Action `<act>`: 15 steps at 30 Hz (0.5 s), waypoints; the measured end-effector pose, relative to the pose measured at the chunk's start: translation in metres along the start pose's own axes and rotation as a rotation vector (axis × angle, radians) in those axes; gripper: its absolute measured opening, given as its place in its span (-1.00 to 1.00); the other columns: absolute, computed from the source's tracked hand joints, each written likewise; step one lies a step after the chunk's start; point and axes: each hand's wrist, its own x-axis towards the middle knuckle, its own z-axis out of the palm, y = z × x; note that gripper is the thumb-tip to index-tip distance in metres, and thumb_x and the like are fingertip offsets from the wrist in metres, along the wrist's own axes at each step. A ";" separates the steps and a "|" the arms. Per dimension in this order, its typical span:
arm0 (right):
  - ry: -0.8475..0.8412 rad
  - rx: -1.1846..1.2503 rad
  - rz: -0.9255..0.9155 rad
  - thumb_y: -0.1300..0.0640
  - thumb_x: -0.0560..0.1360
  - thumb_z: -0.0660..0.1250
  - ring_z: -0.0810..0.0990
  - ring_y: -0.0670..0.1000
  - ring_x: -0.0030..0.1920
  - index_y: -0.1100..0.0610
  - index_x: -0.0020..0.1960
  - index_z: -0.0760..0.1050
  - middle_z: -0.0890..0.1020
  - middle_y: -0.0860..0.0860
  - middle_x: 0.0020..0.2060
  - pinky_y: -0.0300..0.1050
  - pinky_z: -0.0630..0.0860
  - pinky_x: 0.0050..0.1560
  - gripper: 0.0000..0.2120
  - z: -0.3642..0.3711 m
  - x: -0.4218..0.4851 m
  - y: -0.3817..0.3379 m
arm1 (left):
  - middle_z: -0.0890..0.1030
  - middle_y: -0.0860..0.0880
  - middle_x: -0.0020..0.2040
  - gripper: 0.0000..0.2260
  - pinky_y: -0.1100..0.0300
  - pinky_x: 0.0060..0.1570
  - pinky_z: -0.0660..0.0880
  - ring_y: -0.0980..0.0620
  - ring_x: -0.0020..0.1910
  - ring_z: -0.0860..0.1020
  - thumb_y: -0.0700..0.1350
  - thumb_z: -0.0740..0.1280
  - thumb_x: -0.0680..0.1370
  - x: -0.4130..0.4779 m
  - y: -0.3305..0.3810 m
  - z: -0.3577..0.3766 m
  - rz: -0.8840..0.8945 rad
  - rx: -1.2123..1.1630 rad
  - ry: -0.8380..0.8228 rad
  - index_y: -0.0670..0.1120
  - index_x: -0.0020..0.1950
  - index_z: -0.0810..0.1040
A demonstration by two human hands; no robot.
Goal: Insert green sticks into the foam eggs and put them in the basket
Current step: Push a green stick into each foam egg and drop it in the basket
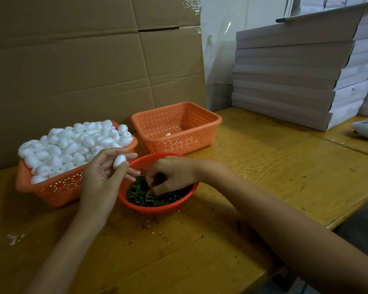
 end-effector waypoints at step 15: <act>-0.012 -0.024 0.010 0.07 0.63 0.41 0.53 -0.08 -0.15 0.05 0.02 0.60 0.61 -0.06 -0.12 -0.12 0.43 -0.09 -0.94 -0.001 0.000 -0.001 | 0.68 -0.10 0.16 -0.77 0.31 -0.14 0.64 0.05 -0.07 0.75 -0.33 0.40 0.63 -0.005 0.003 0.004 0.072 0.145 -0.023 -0.04 0.18 0.66</act>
